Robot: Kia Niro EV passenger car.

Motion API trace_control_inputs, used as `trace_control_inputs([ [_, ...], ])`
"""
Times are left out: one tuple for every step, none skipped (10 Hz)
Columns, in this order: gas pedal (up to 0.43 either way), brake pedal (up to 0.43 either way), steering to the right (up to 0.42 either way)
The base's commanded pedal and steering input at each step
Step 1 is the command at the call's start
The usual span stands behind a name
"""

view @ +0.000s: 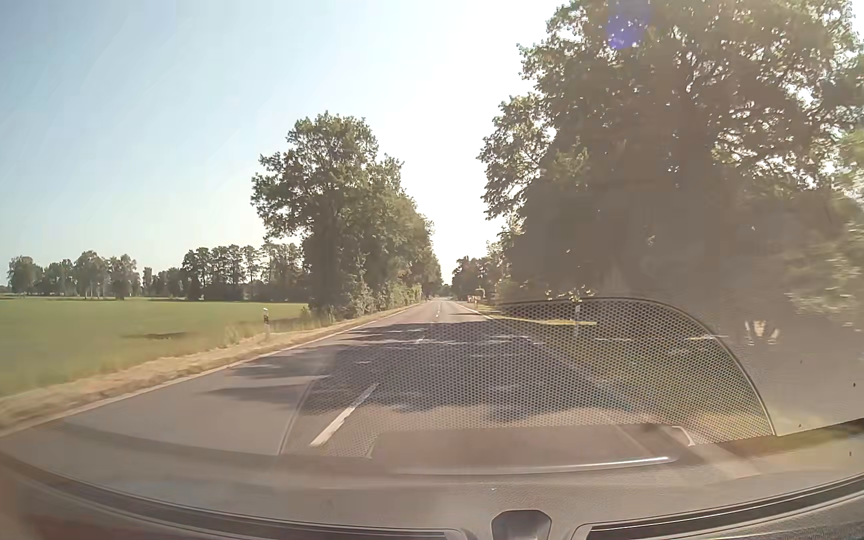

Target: Follow the waypoints while adhering to traffic rules and regulations

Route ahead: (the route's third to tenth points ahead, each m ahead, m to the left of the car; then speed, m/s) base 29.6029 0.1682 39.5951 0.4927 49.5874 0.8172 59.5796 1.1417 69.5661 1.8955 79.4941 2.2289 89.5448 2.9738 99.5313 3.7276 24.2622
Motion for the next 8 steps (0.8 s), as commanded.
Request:
trace_control_inputs([
  [0.311,0.006,-0.01],
  [0.311,0.006,-0.01],
  [0.311,0.006,-0.01],
  [0.311,0.006,-0.009],
  [0.311,0.006,-0.009],
  [0.311,0.006,-0.008],
  [0.311,0.006,-0.006],
  [0.311,0.006,-0.005],
])
